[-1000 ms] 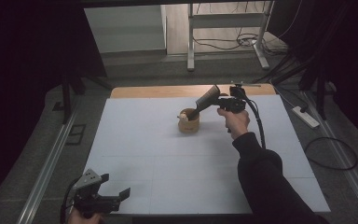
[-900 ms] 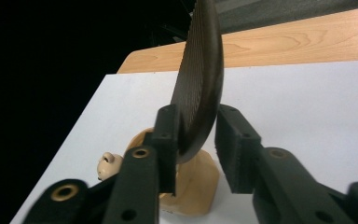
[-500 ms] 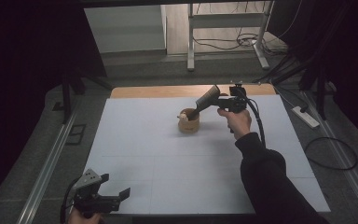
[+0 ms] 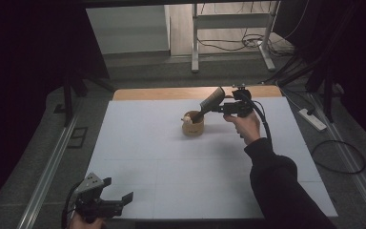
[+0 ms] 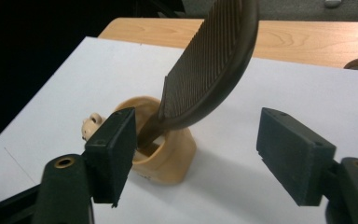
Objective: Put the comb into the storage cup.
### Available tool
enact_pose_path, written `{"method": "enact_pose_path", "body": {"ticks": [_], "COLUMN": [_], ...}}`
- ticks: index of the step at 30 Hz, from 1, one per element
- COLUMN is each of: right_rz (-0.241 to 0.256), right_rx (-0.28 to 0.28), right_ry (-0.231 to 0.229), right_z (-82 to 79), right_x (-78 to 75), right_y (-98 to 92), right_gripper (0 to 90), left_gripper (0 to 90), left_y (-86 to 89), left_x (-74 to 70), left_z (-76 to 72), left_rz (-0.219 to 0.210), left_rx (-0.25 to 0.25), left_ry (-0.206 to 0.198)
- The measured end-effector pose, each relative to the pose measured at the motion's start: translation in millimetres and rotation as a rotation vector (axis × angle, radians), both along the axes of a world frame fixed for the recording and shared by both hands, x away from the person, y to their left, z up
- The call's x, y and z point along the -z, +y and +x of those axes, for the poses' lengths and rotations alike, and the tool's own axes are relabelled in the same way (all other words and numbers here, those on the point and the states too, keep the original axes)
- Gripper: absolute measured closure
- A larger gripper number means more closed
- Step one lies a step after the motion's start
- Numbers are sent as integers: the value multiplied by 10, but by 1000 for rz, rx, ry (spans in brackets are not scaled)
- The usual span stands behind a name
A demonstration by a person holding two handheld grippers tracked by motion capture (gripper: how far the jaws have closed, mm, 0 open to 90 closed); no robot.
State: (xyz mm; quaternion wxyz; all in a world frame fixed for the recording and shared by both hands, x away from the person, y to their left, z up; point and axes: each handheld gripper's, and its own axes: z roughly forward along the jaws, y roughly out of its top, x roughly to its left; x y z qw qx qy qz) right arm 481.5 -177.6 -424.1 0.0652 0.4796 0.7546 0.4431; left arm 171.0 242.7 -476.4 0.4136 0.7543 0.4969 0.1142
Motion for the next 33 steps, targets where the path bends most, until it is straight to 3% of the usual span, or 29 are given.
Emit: {"method": "enact_pose_path", "body": {"ticks": [4,13,19,27,33], "right_rz": [-34,-71,-115,-159,-201], "right_rx": [-4,-58,-74,-115,-152], "right_ry": [-5,-2,-29,-56,-43], "right_z": [-28,-139,-222,-297,-341], "right_x": [-13,-39,-28,33,99], "right_y": [3,22,46,54,83], "right_gripper": [225,215,190,139,78], "left_gripper": [7,7,7,7,7], "left_y": [0,-4,-4,-3,3], "left_x": [0,-1,-1,-1,-1], "left_z": [0,-2,-2,-1,-2], "left_rz": [0,2,0,1,-5], "left_rx": [0,1,1,1,1], "left_ry": [0,-2,-2,-2,-3]}}
